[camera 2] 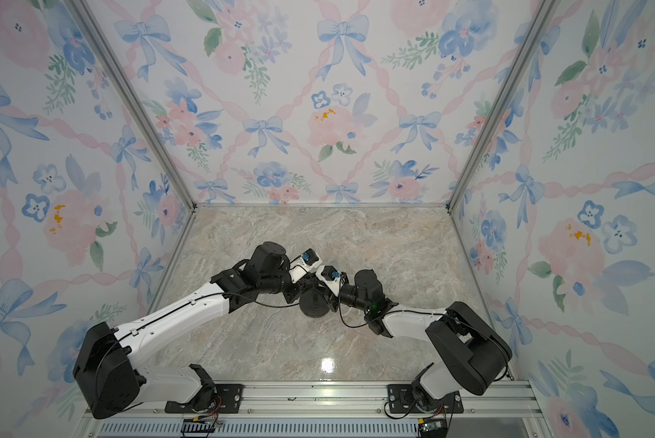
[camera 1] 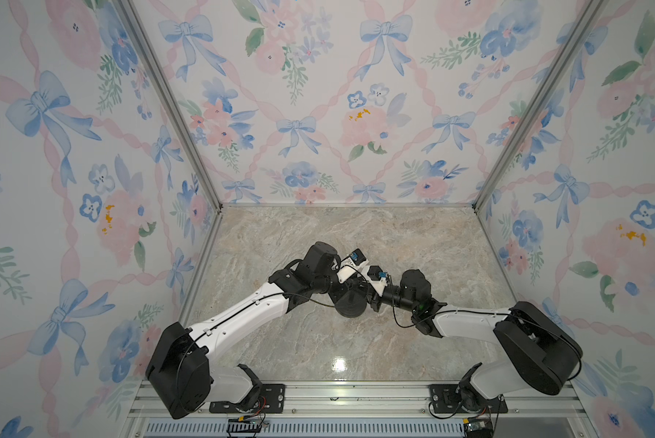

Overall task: Assemble a microphone stand
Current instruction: Screw the microphone stand pole into the microphone stand base.

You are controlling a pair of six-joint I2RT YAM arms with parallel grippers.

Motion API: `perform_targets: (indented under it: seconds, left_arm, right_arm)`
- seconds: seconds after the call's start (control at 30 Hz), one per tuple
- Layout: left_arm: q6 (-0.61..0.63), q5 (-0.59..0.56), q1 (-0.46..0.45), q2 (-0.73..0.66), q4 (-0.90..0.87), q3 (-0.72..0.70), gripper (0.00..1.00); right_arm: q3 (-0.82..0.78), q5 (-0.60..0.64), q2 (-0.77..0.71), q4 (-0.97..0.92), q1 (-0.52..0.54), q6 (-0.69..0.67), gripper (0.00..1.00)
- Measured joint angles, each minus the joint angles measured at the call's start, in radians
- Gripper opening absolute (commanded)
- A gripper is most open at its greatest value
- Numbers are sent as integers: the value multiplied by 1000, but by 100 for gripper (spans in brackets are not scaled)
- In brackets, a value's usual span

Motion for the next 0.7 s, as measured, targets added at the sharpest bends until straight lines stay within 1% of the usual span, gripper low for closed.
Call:
perform_targets:
  seconds: [0.07, 0.2, 0.3, 0.43, 0.5, 0.57, 0.7]
  left_arm:
    - [23, 51, 24, 2, -2, -1, 14]
    - [52, 188, 78, 31, -5, 8, 15]
    - [65, 247, 108, 66, 1, 30, 16]
    - [80, 281, 118, 92, 15, 43, 16]
    - [87, 283, 121, 92, 19, 43, 16]
    - [91, 283, 122, 92, 19, 42, 17]
    - [119, 282, 121, 69, 20, 19, 18]
  right_arm:
    - [0, -8, 0, -3, 0, -3, 26]
    - [2, -29, -9, -25, -5, -5, 33]
    - [2, -40, -43, -105, -19, -10, 36]
    - [4, -47, -116, -237, -30, -27, 48]
    - [5, -62, -174, -317, -30, -40, 56]
    - [14, -75, -242, -408, -34, -56, 61]
    - [98, -88, -356, -581, -53, -78, 60]
